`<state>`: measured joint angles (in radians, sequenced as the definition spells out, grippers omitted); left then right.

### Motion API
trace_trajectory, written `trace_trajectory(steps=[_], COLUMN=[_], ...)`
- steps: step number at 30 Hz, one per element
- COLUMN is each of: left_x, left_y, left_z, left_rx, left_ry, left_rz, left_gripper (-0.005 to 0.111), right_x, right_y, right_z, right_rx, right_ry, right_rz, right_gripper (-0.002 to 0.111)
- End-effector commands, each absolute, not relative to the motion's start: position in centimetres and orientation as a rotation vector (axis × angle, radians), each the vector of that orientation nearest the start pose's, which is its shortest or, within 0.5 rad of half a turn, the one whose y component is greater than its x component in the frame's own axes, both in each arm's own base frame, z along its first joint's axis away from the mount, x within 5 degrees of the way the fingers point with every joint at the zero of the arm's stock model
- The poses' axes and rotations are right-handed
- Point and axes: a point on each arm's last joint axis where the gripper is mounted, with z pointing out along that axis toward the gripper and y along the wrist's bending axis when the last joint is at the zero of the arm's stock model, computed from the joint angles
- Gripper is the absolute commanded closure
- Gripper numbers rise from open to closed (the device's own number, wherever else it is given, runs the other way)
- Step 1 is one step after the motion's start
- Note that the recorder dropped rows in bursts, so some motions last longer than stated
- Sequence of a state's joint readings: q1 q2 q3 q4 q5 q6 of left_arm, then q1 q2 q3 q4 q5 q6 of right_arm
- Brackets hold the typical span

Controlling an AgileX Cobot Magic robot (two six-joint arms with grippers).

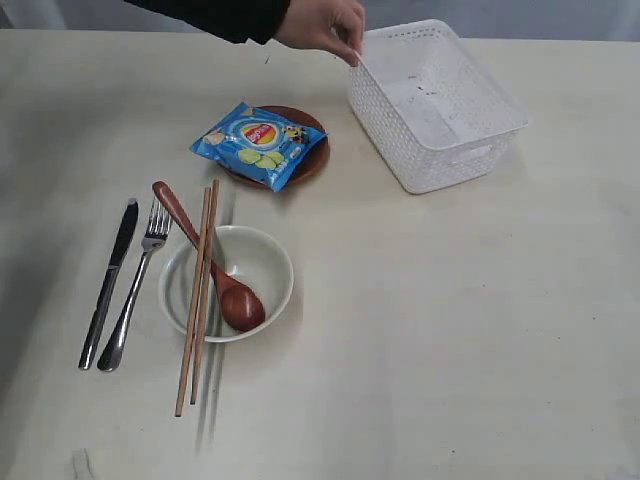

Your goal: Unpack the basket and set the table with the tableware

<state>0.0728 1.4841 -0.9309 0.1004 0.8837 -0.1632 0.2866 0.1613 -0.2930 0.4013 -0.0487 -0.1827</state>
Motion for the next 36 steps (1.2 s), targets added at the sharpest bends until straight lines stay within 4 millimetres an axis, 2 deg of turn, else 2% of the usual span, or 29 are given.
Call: trace_trajectory(steps=[1,10,13,17,21,24,29,33,36], left_x=[27.1,28.5,28.9,29.2,29.6,30.4,32.4,34.2,35.4], left_y=[3.8,3.8,3.8,3.7,3.6,3.3,1.2,-1.8,-4.5], left_z=[21.8,18.8,18.4,17.8,17.4,17.9,20.1,22.1,22.4], left_rx=[-0.316,-0.306,-0.299,-0.263,-0.229,-0.229,-0.112,0.008,0.113], left_ry=[2.873,2.928,2.917,2.905,2.892,2.840,2.761,2.686,2.682], left_rz=[0.244,0.229,0.221,0.202,0.184,0.120,-0.052,-0.135,-0.162], left_gripper=[0.054,0.055,0.068,0.106,0.107,0.107,0.107,0.107,0.107], right_x=[5.3,5.3,5.3,5.3,5.3,5.3,5.3,5.3,5.3], right_y=[1.4,1.4,1.4,1.4,1.4,1.4,1.4,1.4,1.4], right_z=[30.5,30.5,30.5,30.5,30.5,30.5,30.4,30.4,30.4], right_rx=[-0.024,-0.021,-0.021,-0.021,-0.021,-0.021,-0.024,-0.027,-0.028], right_ry=[1.322,1.322,1.322,1.322,1.322,1.322,1.328,1.330,1.332], right_rz=[0.417,0.421,0.421,0.421,0.421,0.421,0.422,0.419,0.419], right_gripper=[0.109,0.109,0.109,0.109,0.109,0.109,0.109,0.109,0.109])
